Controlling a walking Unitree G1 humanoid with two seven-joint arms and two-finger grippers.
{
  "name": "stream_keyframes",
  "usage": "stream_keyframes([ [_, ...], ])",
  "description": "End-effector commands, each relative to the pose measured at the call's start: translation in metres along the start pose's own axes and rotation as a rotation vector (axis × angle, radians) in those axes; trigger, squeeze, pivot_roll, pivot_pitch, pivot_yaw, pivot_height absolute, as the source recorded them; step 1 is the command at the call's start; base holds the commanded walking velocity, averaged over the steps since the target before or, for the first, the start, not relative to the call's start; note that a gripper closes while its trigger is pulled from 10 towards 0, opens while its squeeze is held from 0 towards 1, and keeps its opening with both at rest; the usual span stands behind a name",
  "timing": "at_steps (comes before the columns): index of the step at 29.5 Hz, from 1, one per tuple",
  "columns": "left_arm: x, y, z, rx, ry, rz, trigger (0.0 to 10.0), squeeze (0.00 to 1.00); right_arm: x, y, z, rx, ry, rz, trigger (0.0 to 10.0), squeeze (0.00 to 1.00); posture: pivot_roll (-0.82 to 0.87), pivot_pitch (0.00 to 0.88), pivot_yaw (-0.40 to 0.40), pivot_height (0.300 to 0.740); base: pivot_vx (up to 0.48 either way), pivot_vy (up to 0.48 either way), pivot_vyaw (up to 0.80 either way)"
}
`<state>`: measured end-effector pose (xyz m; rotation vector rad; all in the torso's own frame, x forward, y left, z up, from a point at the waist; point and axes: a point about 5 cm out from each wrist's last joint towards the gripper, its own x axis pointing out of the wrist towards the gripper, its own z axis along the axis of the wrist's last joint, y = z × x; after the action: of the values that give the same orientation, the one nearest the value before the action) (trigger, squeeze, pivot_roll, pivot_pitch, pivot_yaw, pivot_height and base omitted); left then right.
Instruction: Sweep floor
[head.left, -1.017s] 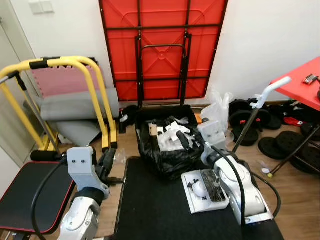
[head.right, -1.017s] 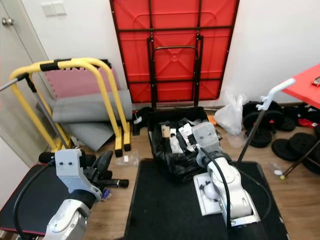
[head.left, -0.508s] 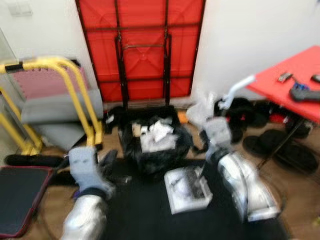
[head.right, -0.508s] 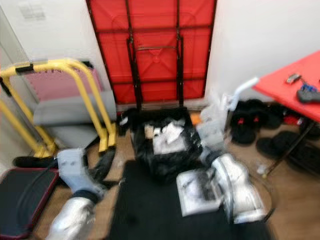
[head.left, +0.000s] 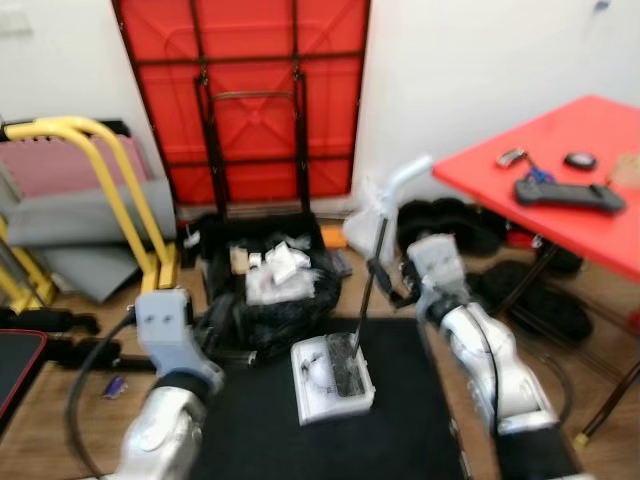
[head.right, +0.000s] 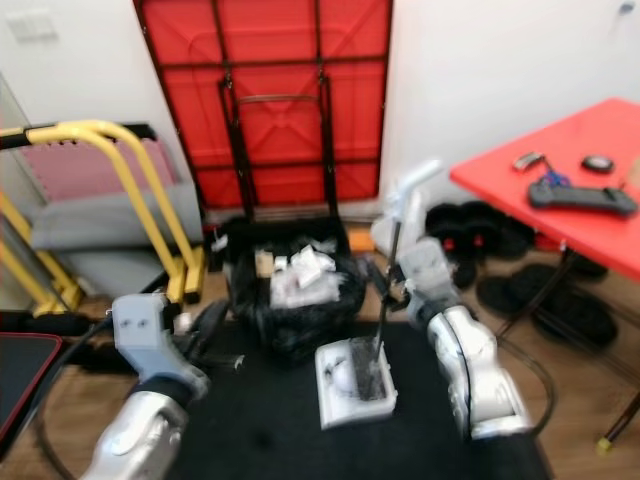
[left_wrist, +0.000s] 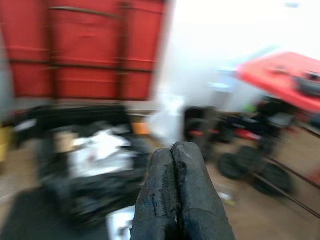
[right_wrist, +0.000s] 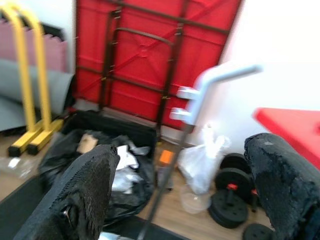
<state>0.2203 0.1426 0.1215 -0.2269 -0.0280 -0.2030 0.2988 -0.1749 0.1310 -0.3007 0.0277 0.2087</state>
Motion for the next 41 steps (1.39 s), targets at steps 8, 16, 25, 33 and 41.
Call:
stream_keyframes([
  [8, -0.0001, 0.0018, -0.0010, -0.020, 0.019, -0.037, 10.0, 0.00, 0.0037, 0.0028, 0.0015, 0.016, 0.001, 0.019, 10.0, 0.00, -0.13, 0.000, -0.006, 0.740, 0.000, 0.000, 0.00],
  [16, 0.0007, 0.0023, -0.0023, -0.016, 0.019, -0.030, 10.0, 0.00, 0.0044, -0.0004, -0.0018, 0.026, 0.016, 0.004, 10.0, 0.00, -0.14, 0.000, -0.007, 0.740, 0.037, 0.000, 0.50],
  [25, 0.0008, 0.0020, -0.0049, -0.026, 0.022, -0.047, 10.0, 0.00, 0.0026, 0.0051, -0.0041, -0.001, 0.014, 0.044, 10.0, 0.00, -0.15, 0.000, 0.003, 0.740, 0.396, 0.000, 0.54],
  [33, 0.0006, -0.0001, -0.0033, -0.035, 0.017, -0.058, 10.0, 0.00, 0.0030, -0.0003, -0.0049, 0.045, 0.012, 0.008, 10.0, 0.00, -0.14, 0.000, 0.003, 0.740, 0.413, 0.000, 0.06],
  [41, 0.0018, -0.0011, -0.0010, -0.039, 0.010, -0.062, 10.0, 0.00, 0.0044, -0.0006, -0.0016, 0.046, -0.003, 0.003, 10.0, 0.00, -0.14, 0.000, 0.004, 0.740, 0.418, 0.000, 0.00],
])
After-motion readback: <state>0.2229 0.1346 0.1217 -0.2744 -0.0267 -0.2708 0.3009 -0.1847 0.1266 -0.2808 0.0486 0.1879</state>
